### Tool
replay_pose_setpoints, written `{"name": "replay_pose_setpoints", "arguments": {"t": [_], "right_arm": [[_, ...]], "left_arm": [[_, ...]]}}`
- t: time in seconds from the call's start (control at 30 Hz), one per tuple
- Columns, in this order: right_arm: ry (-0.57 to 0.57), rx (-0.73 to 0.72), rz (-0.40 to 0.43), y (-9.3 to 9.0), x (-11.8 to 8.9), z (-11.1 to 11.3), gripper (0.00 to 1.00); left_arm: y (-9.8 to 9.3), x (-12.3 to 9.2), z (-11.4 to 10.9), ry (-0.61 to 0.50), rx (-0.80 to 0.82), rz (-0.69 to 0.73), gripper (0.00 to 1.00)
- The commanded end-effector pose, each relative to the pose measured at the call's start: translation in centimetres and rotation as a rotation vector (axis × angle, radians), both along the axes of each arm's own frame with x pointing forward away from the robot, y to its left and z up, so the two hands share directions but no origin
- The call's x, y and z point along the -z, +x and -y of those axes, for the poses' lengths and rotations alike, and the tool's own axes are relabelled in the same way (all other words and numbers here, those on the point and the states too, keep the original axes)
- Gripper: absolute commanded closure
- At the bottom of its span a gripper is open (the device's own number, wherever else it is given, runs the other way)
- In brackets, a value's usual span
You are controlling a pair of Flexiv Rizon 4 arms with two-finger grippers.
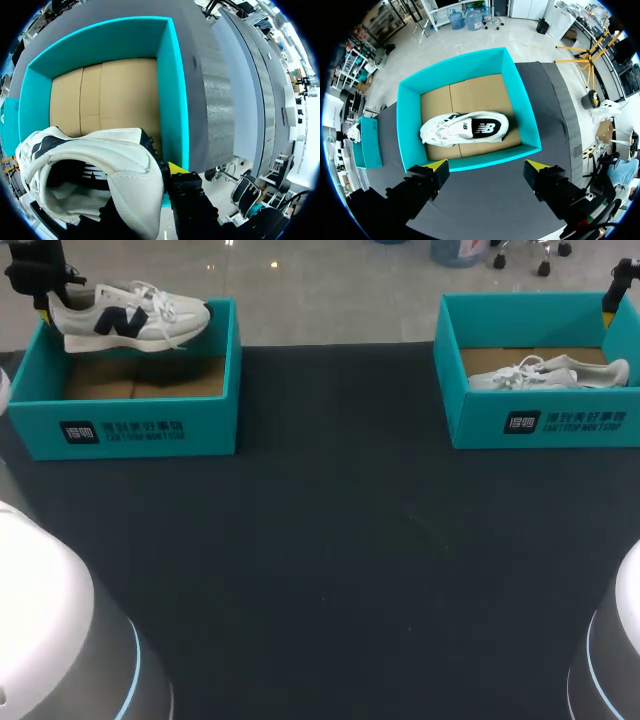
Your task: Take the shoe out of the shoebox, open the shoe tongue, remove and reinsert the insole, then place the shoe into the shoebox
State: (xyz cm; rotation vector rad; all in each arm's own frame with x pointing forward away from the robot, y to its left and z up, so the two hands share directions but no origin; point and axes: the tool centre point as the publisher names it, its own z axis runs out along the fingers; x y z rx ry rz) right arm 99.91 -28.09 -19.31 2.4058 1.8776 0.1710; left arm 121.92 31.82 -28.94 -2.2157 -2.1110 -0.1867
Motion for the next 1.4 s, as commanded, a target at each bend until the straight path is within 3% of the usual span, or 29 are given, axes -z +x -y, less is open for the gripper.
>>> {"name": "replay_pose_setpoints", "arguments": {"t": [0.03, 0.33, 0.77, 1.4], "right_arm": [[-0.001, 0.001, 0.002, -0.1, 0.0, -0.1, 0.00], [-0.001, 0.001, 0.002, -0.1, 0.0, -0.1, 0.00], [-0.001, 0.001, 0.002, -0.1, 0.0, -0.1, 0.00], [-0.001, 0.001, 0.002, -0.1, 0.0, -0.1, 0.00]], "left_arm": [[-1.3, -3.9, 0.3, 0.011, 0.005, 0.012, 1.00], [-1.4, -8.5, -0.1, 0.020, 0.003, 0.083, 1.00], [-1.6, -13.4, 0.1, -0.022, -0.021, 0.182, 1.00], [-1.6, -13.4, 0.1, -0.022, -0.021, 0.182, 1.00]]}}
